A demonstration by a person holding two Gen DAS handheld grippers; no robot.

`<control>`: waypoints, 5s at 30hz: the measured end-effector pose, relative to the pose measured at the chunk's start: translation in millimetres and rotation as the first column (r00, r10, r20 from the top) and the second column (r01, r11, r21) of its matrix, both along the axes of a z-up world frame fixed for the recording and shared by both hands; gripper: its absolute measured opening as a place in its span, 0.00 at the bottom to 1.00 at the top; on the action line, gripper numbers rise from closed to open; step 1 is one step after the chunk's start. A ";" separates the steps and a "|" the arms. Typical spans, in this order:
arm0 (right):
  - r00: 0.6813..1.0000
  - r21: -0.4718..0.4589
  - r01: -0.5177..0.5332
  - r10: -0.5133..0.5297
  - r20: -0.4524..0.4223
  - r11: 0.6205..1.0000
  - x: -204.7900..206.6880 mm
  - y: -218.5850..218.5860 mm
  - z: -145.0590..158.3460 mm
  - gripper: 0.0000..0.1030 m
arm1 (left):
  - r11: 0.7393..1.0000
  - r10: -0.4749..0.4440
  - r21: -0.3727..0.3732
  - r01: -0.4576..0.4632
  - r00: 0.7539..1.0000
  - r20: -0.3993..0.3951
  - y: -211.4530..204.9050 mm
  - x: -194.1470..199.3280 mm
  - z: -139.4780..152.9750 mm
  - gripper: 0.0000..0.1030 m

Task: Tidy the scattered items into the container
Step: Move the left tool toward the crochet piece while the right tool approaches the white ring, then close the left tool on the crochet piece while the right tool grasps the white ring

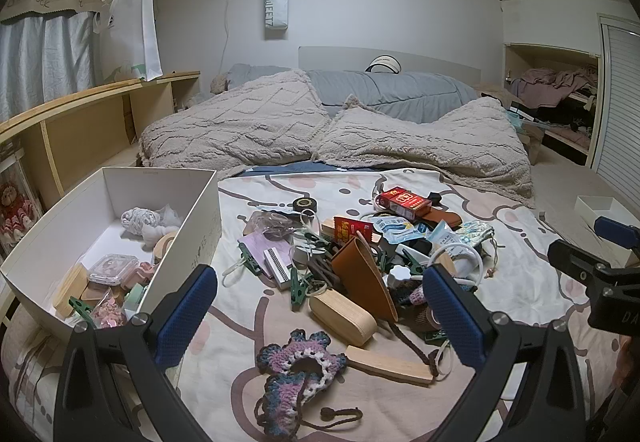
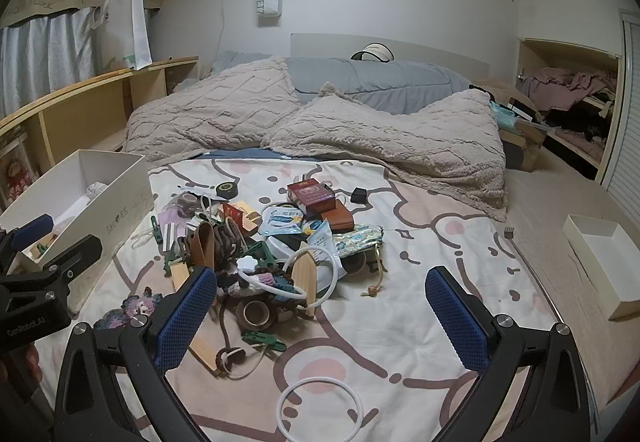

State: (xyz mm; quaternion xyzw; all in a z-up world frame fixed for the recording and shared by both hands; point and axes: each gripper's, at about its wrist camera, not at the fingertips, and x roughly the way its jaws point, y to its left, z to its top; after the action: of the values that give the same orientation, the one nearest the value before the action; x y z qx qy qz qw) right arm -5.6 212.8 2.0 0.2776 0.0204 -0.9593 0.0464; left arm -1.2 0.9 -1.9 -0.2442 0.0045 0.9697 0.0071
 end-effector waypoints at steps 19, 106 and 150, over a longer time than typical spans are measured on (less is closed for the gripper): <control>1.000 0.004 -0.004 0.004 0.004 1.000 0.3 -2.8 -2.7 1.00 | 1.000 0.000 0.001 0.000 1.000 0.005 -0.3 -0.6 0.4 1.00; 0.946 -0.012 -0.004 0.008 0.325 1.000 2.3 32.1 -145.4 1.00 | 0.994 -0.051 0.108 0.011 0.927 0.373 -30.8 -11.0 -117.1 0.84; 0.971 0.034 0.005 -0.013 0.240 0.999 6.8 18.8 -148.3 0.82 | 0.982 -0.129 0.172 0.078 0.941 0.314 -20.8 -11.6 -116.0 0.16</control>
State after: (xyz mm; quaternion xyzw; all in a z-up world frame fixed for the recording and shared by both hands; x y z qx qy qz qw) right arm 1.1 231.6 -146.4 0.3925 0.0293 -0.9184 0.0395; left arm -12.8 -19.8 -117.9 -0.3981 -0.0605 0.9120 0.0781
